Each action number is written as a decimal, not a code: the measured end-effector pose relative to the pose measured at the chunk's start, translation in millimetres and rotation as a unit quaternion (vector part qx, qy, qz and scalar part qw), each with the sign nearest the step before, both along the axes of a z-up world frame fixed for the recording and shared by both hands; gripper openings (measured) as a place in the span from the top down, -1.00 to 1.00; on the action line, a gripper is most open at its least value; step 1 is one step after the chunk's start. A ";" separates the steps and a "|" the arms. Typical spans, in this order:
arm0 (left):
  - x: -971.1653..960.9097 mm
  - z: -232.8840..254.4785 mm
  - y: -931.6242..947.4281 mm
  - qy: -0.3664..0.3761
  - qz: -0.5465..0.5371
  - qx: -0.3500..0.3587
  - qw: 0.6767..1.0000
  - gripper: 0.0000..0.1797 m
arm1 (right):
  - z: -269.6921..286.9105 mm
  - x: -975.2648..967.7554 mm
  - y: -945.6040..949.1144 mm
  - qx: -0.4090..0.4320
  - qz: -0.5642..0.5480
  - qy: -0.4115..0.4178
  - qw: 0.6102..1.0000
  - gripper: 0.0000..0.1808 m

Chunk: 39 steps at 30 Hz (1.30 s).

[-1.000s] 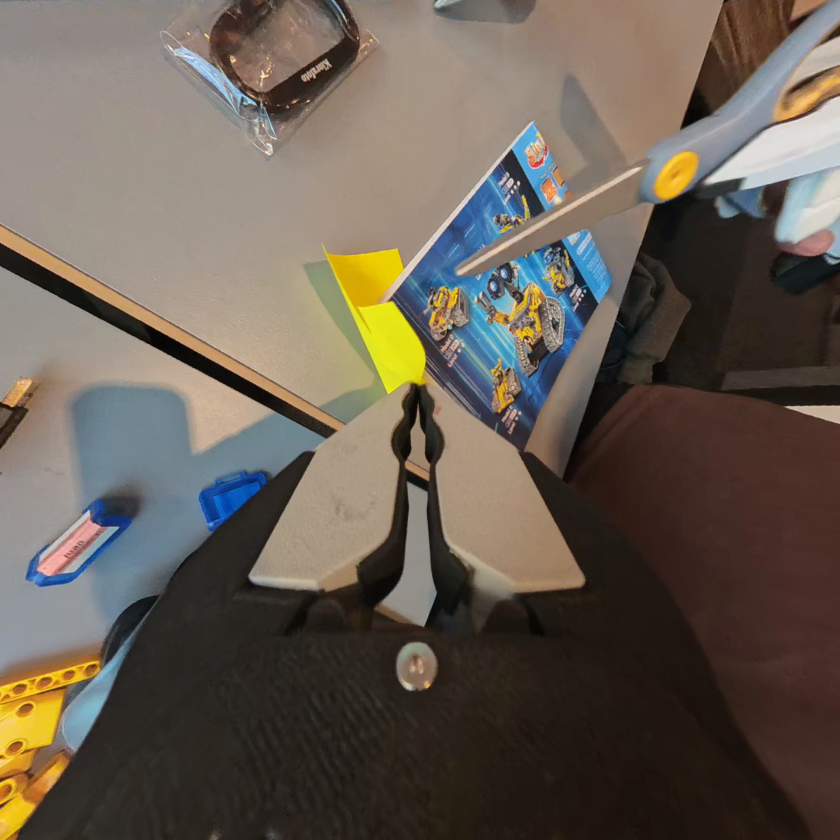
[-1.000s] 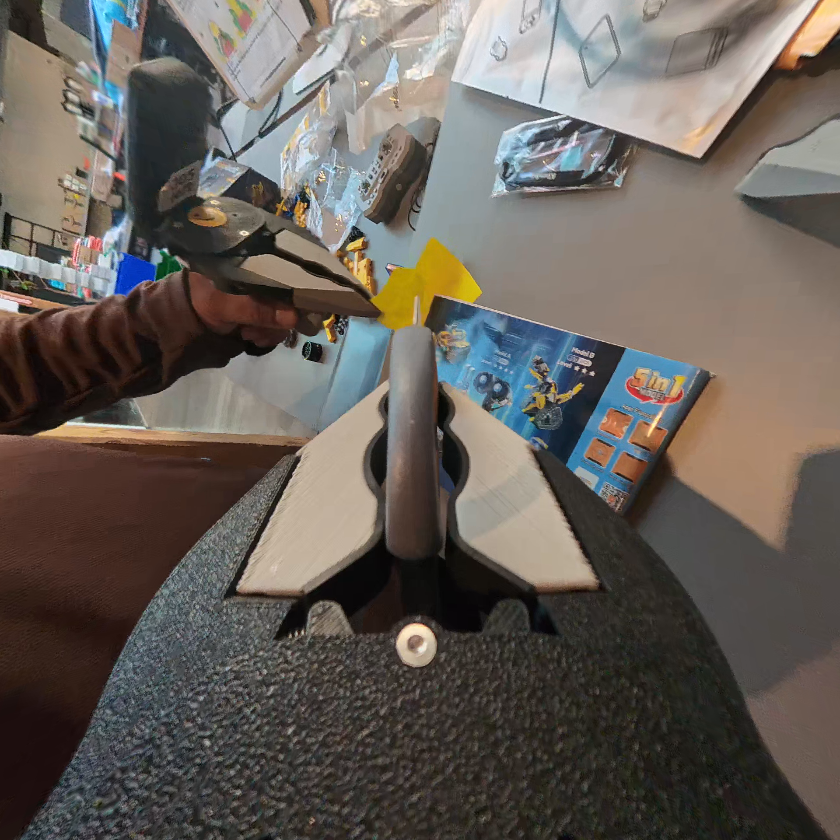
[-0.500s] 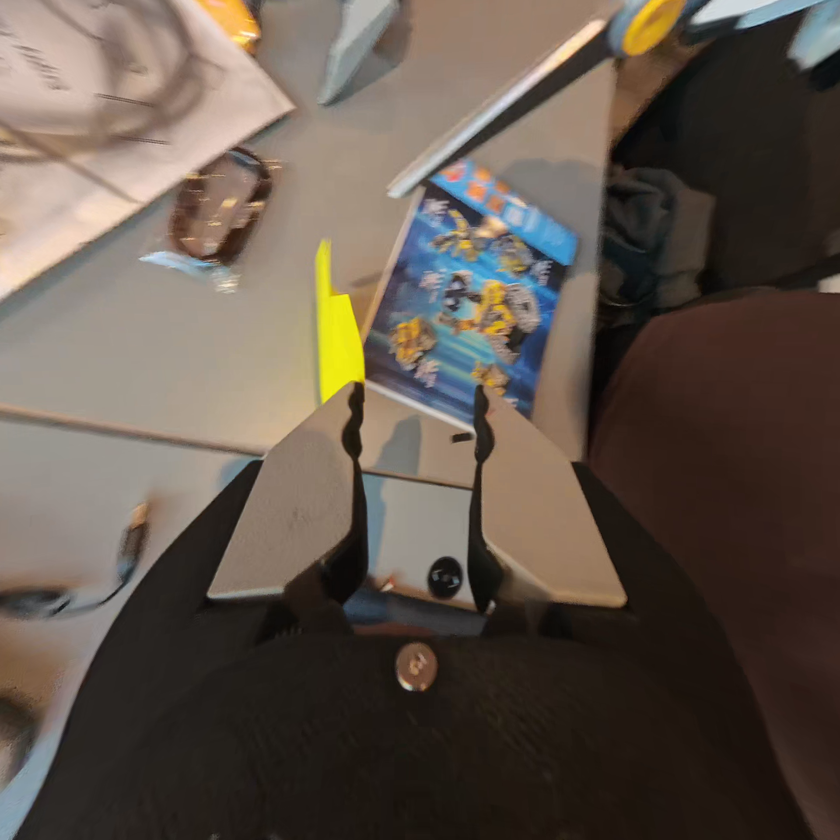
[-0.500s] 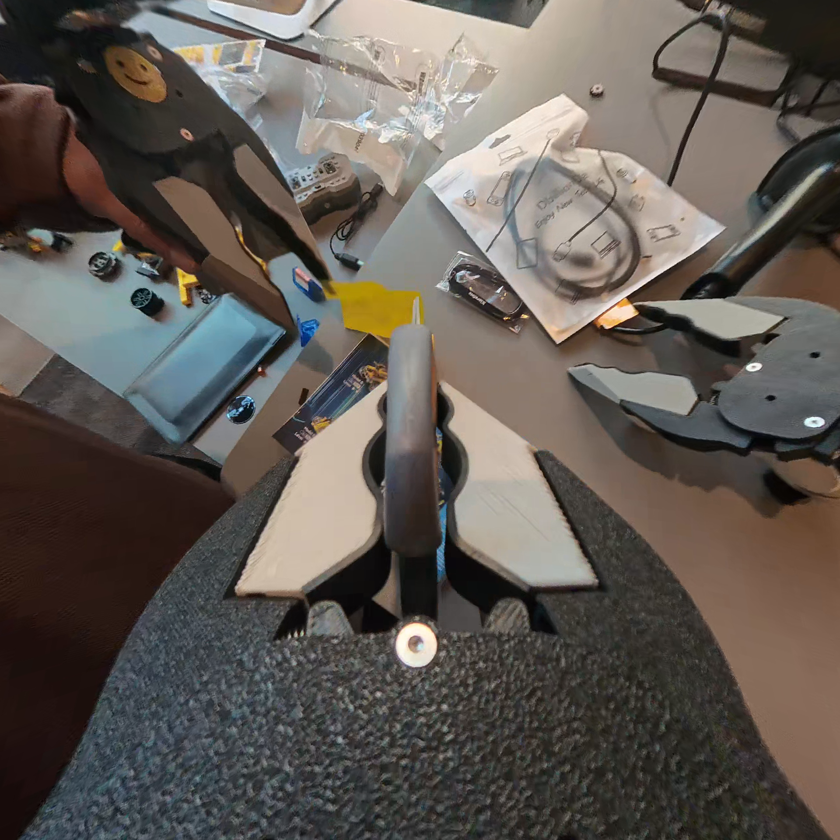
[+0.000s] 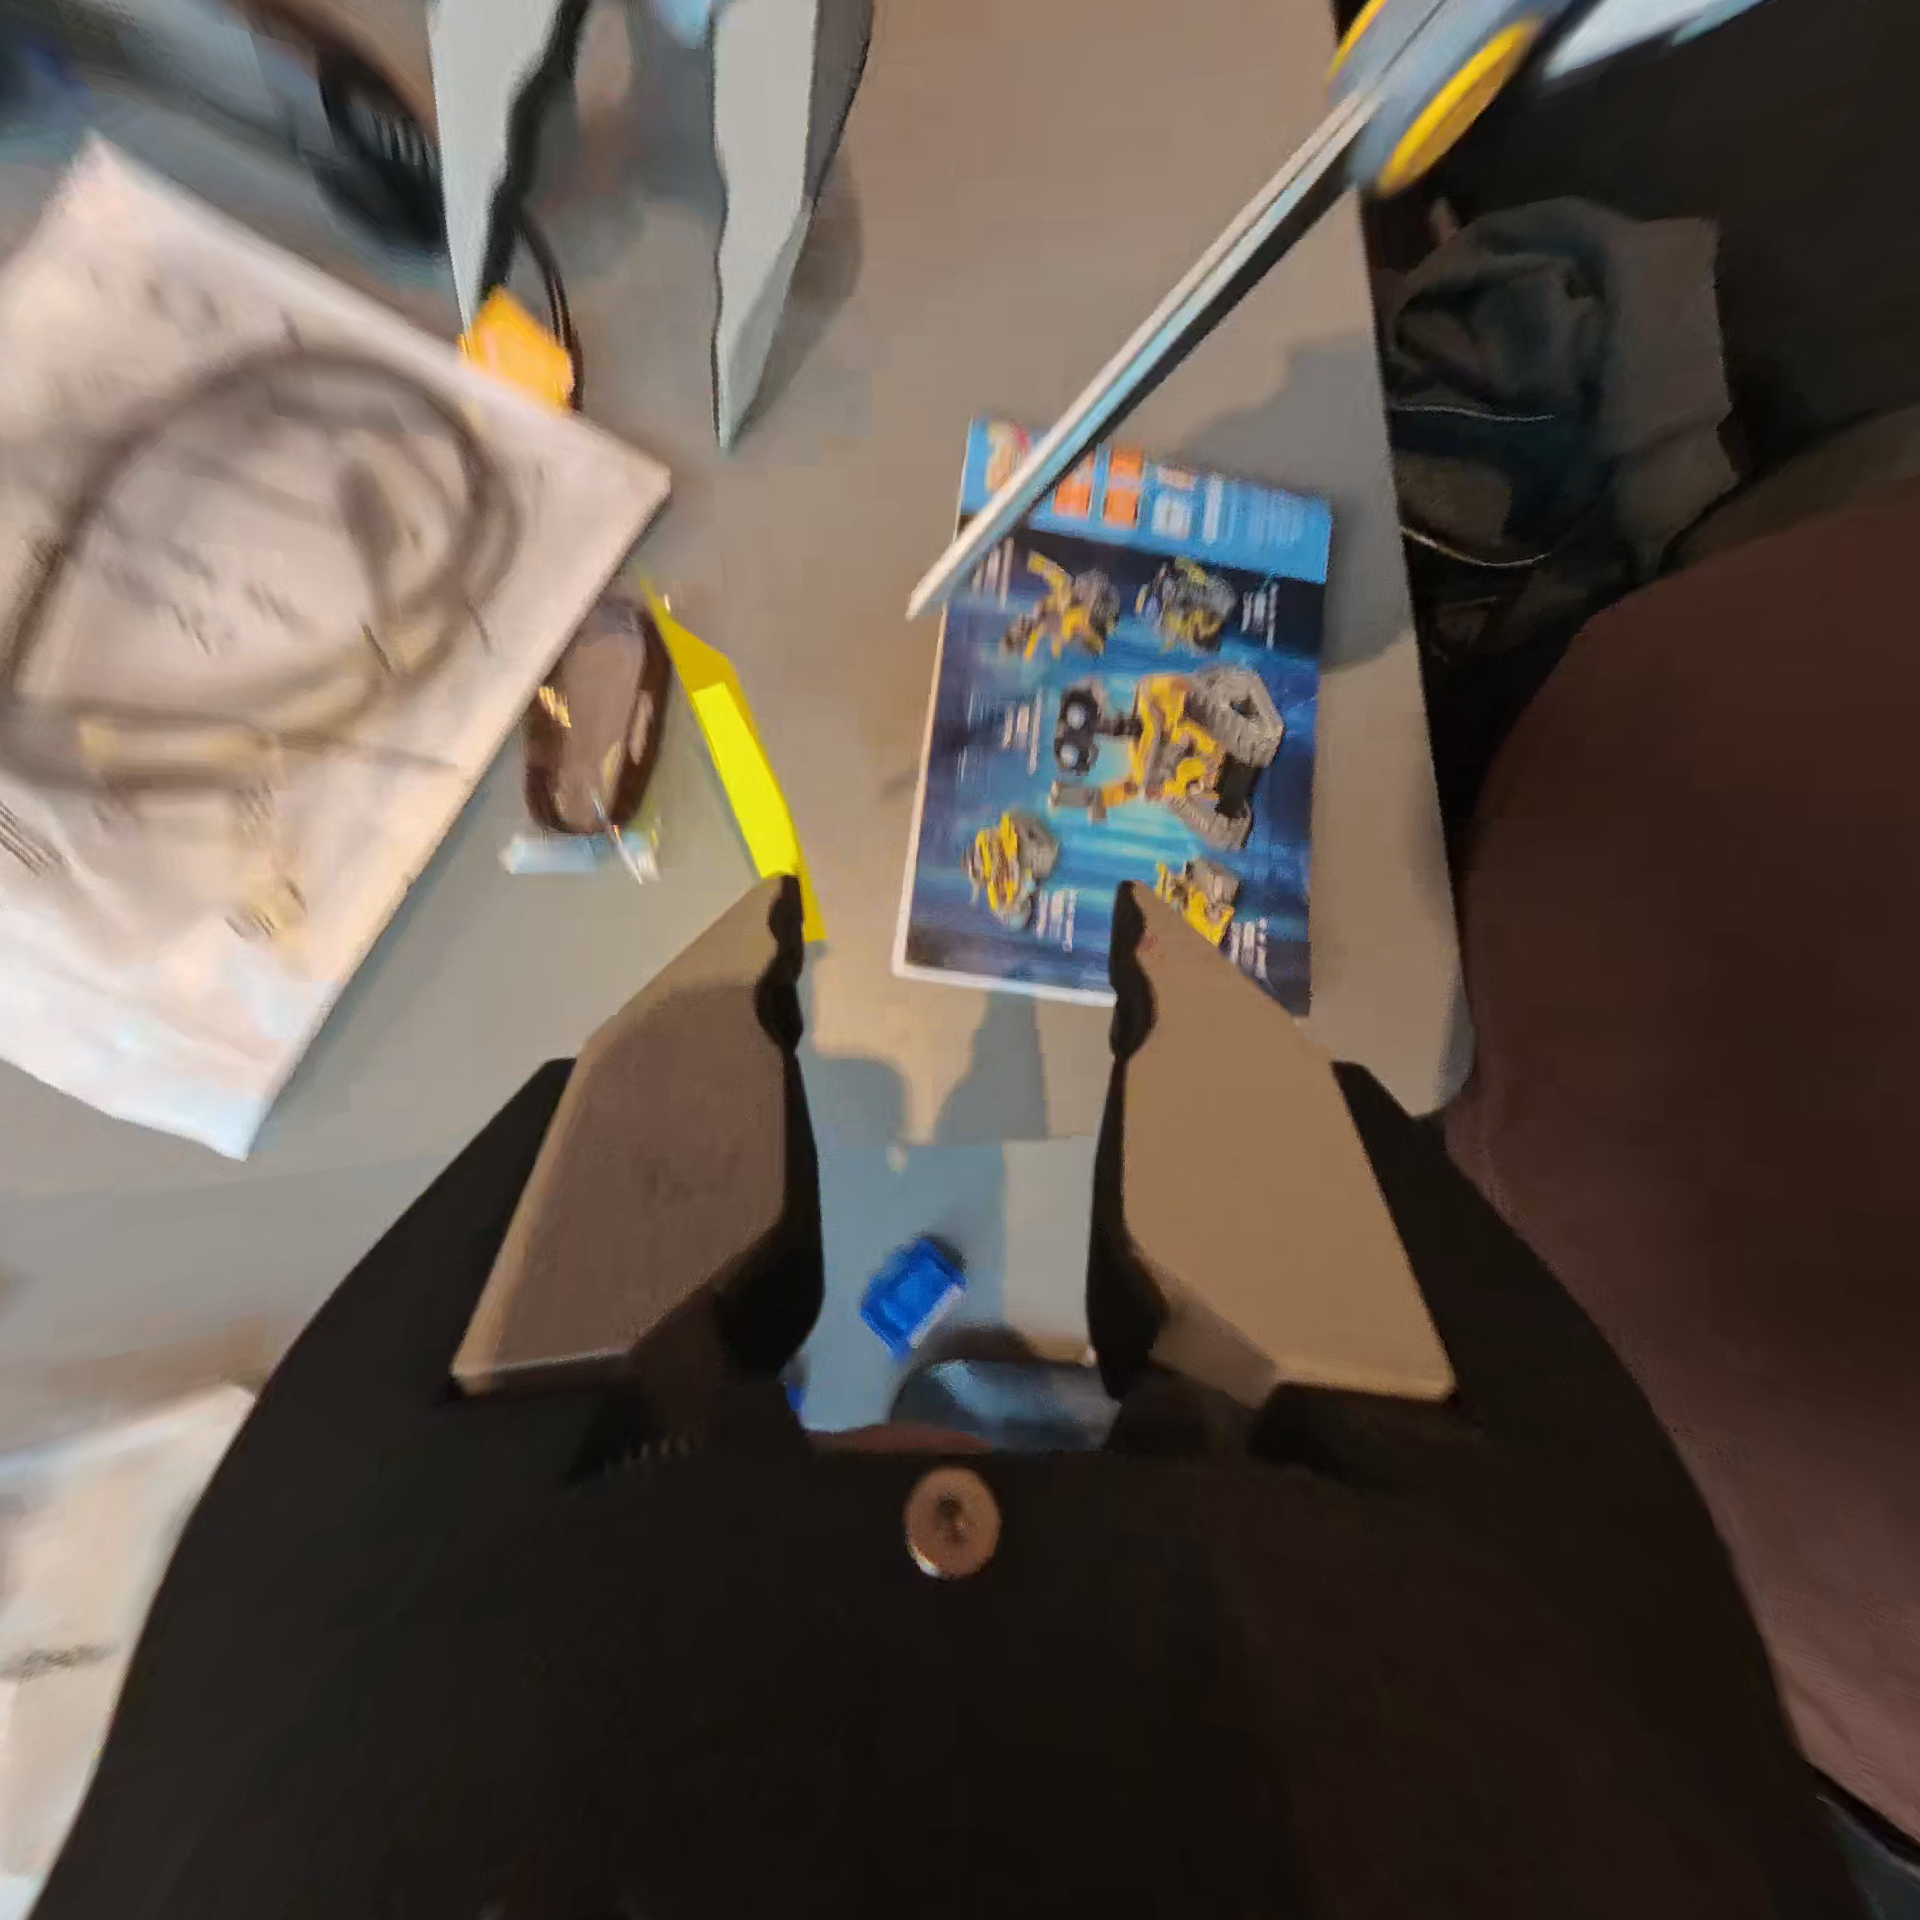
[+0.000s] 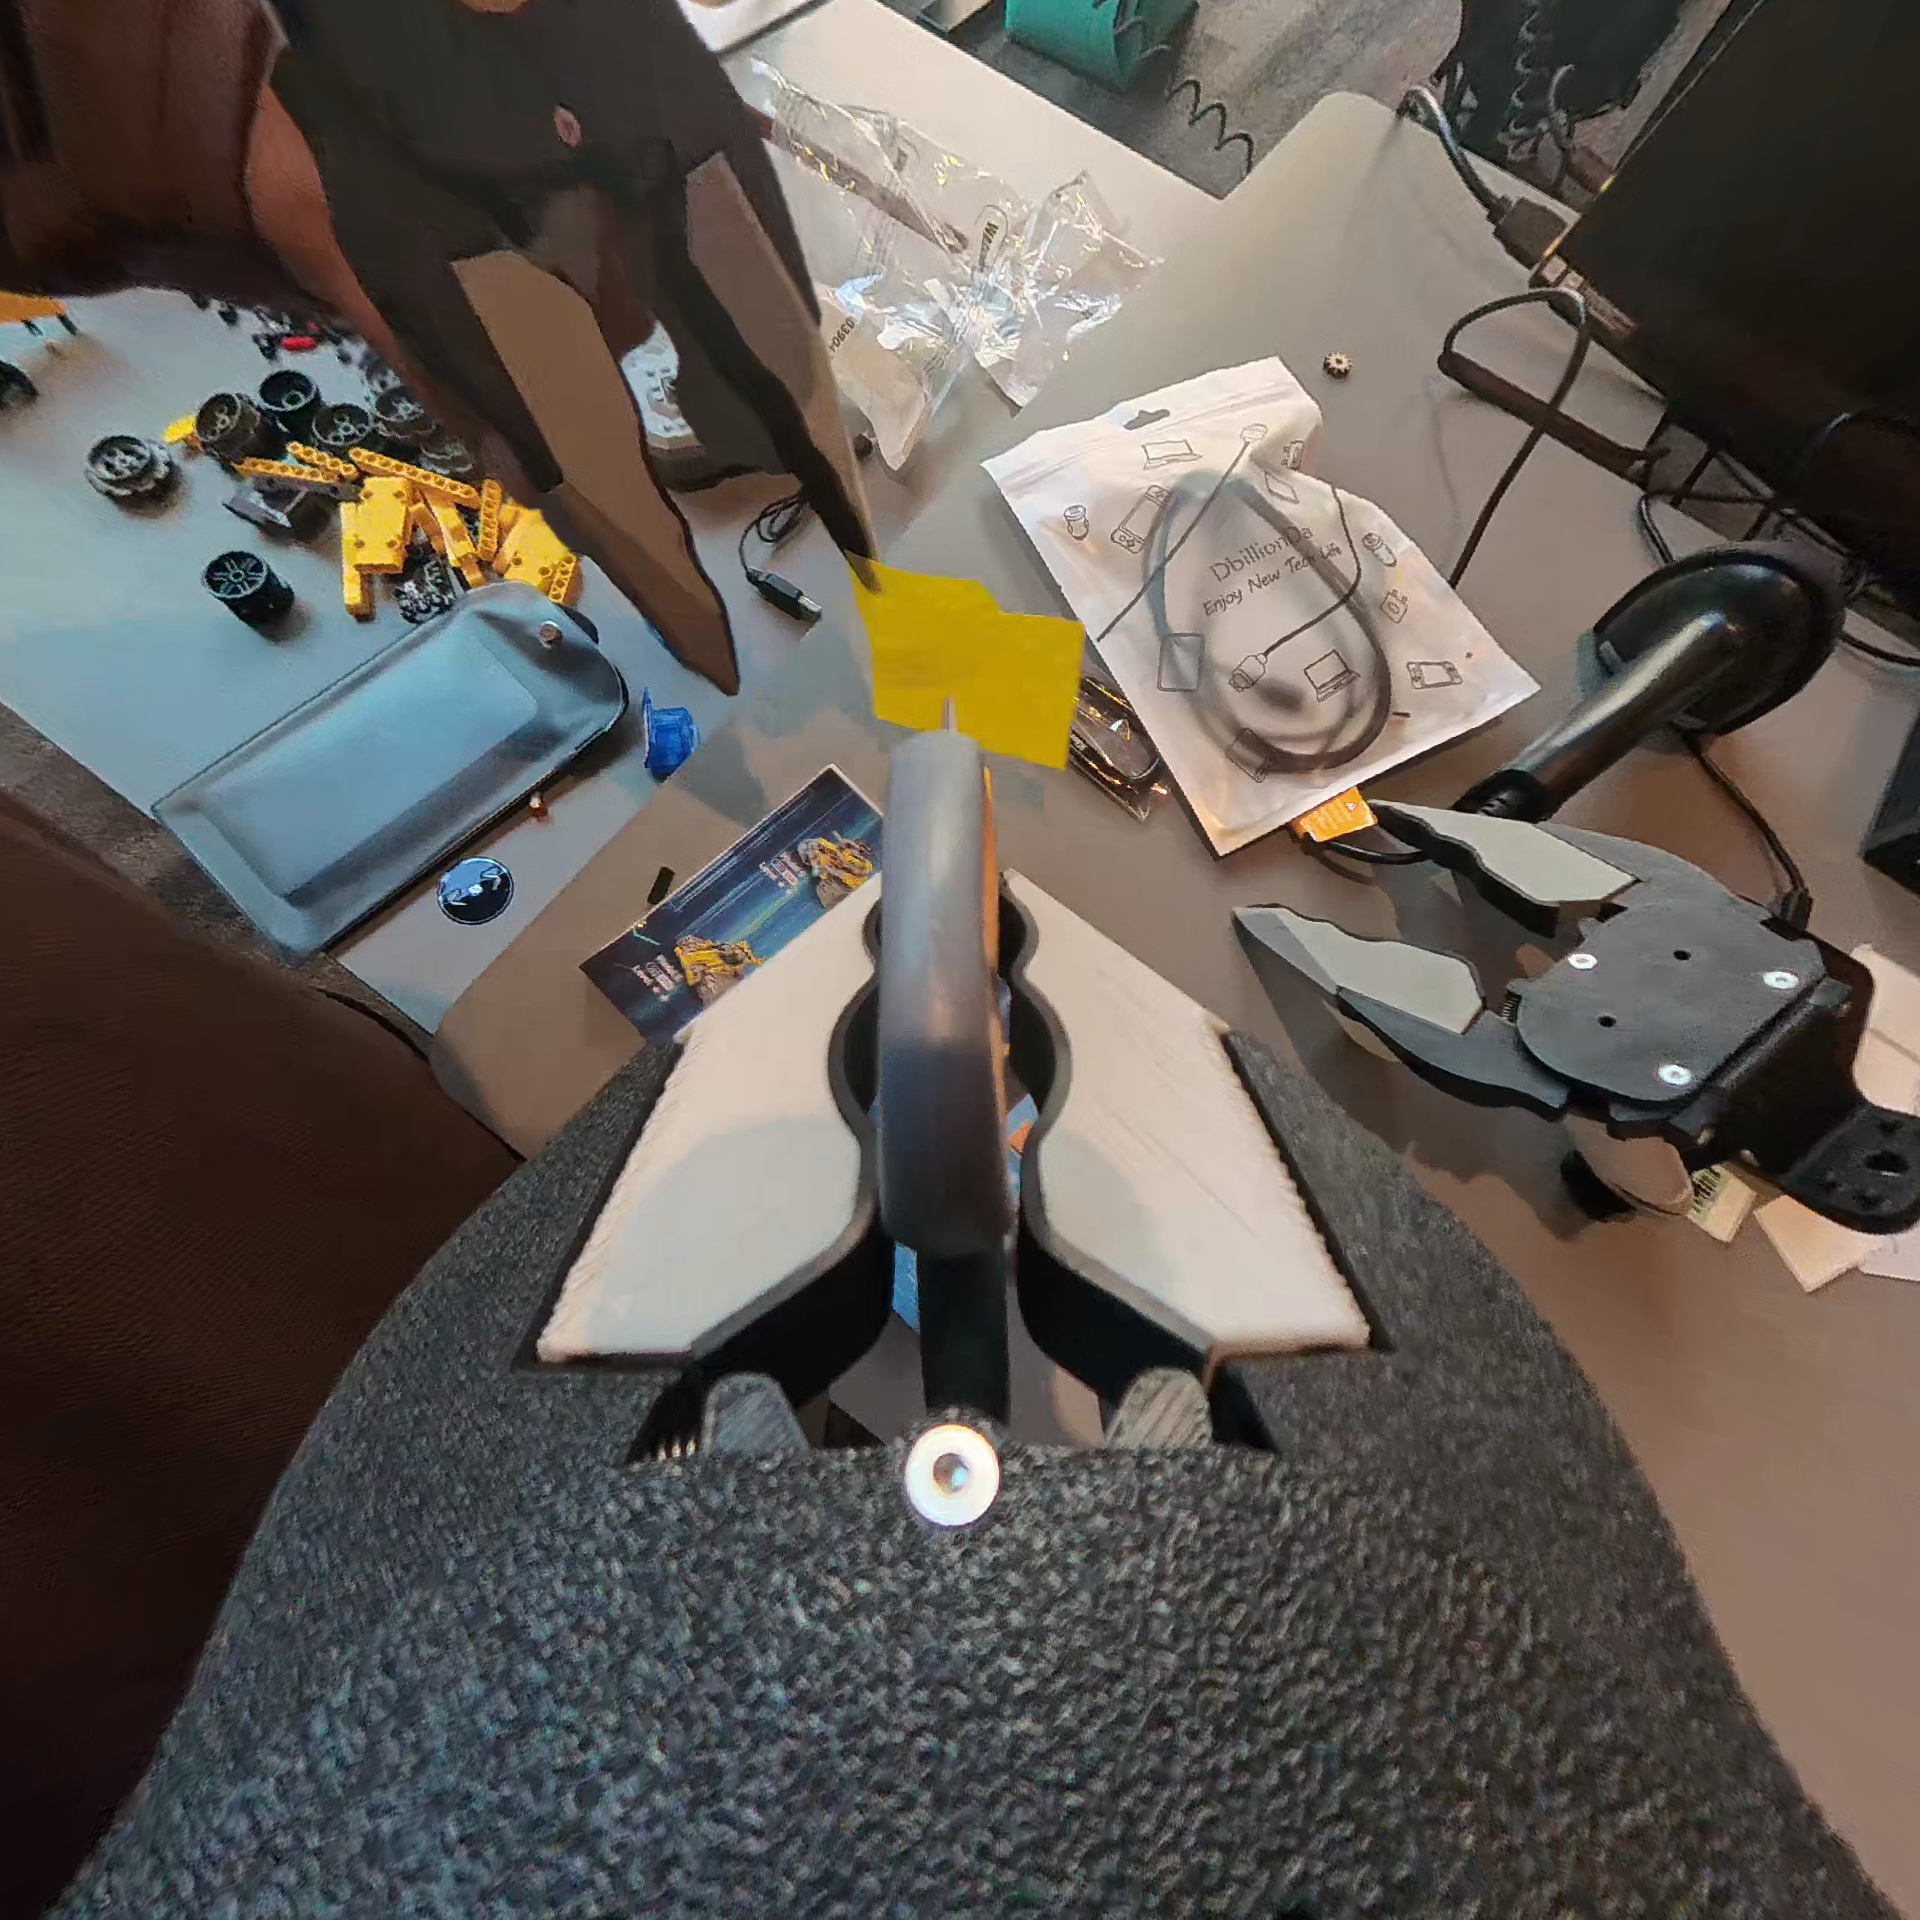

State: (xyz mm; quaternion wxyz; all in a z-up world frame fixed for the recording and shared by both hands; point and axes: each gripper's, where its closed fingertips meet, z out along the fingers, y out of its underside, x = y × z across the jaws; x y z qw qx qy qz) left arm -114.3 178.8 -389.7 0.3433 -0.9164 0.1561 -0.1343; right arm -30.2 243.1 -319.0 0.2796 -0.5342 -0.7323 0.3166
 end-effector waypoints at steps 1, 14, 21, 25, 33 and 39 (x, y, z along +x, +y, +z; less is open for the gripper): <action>2.7 8.0 6.9 0.029 -0.008 0.023 0.999 0.43 | -1.0 -1.3 -3.0 -0.022 -0.002 -0.004 1.000 0.85; 27.6 -10.7 14.2 -0.099 0.000 -0.042 0.994 0.23 | -34.0 -26.2 4.9 -0.219 -0.096 -0.067 0.969 0.84; 12.2 -29.9 1.5 -0.096 0.033 -0.060 0.993 0.25 | -97.9 -47.4 -6.5 -0.185 -0.085 -0.151 0.967 0.85; -12.8 -37.8 -7.4 -0.078 0.089 -0.067 0.991 0.21 | -102.1 -42.9 -13.2 -0.167 -0.069 -0.159 0.971 0.85; -18.7 -63.6 -27.3 -0.096 0.118 -0.111 0.982 0.09 | -49.9 -44.8 -4.8 -0.190 -0.079 -0.084 0.975 0.85; -9.3 -71.0 -27.3 -0.094 0.115 -0.114 0.982 0.08 | -56.1 -46.8 -25.6 -0.242 -0.054 -0.134 0.959 0.85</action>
